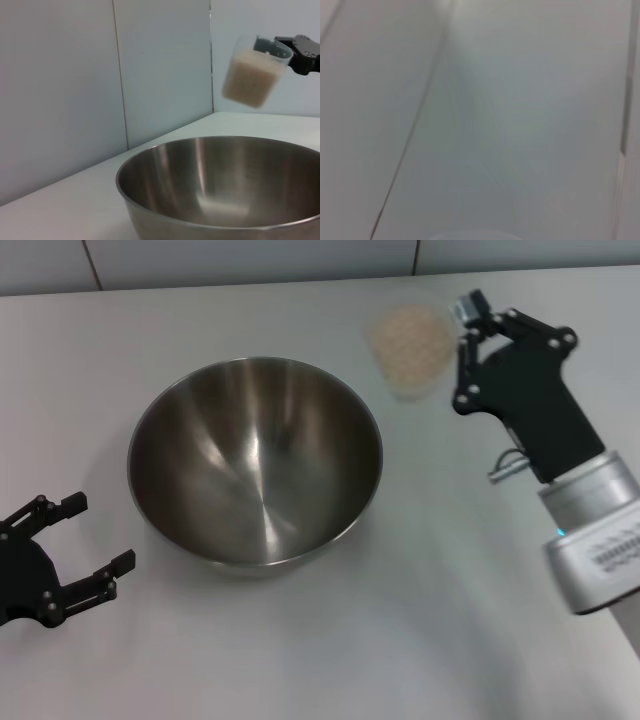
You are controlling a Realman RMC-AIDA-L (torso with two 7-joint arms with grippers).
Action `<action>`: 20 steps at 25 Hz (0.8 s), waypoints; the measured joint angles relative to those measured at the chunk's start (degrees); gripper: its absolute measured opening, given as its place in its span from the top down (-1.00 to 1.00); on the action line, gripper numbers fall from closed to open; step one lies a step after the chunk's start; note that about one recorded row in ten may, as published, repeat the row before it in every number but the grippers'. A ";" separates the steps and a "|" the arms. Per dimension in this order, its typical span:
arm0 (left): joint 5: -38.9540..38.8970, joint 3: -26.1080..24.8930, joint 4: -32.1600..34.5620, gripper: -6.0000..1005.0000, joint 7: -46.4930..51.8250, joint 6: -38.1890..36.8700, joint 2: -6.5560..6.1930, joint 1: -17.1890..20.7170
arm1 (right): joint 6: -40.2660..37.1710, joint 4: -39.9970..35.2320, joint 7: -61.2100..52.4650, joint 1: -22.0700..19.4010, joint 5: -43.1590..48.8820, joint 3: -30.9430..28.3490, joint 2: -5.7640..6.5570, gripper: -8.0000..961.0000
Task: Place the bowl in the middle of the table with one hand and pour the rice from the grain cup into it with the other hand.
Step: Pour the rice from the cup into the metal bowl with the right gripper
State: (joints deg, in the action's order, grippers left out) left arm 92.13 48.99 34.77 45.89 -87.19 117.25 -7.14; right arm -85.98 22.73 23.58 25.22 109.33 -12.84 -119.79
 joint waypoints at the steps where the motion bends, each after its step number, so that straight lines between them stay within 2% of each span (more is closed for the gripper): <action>1: 0.00 0.00 0.00 -0.72 0.00 0.00 0.00 0.00 | 0.50 0.91 3.66 0.56 0.00 0.00 0.00 0.95; 7: 0.00 0.04 0.12 -0.72 0.10 -0.56 -0.07 -0.20 | 4.51 4.02 23.14 3.24 0.59 0.38 0.00 0.95; 17: 1.13 0.05 0.35 -0.72 0.79 -0.73 0.04 -0.66 | 11.63 8.79 59.17 3.49 6.83 0.58 -0.09 0.94; 20: 1.34 0.05 0.54 -0.72 0.83 -0.73 0.13 -0.74 | 12.16 8.99 63.25 3.50 9.04 0.43 -0.09 0.94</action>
State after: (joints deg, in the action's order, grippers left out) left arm 93.47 49.04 35.31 46.72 -87.92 117.38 -7.88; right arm -73.82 31.71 86.83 28.72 118.37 -12.41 -119.88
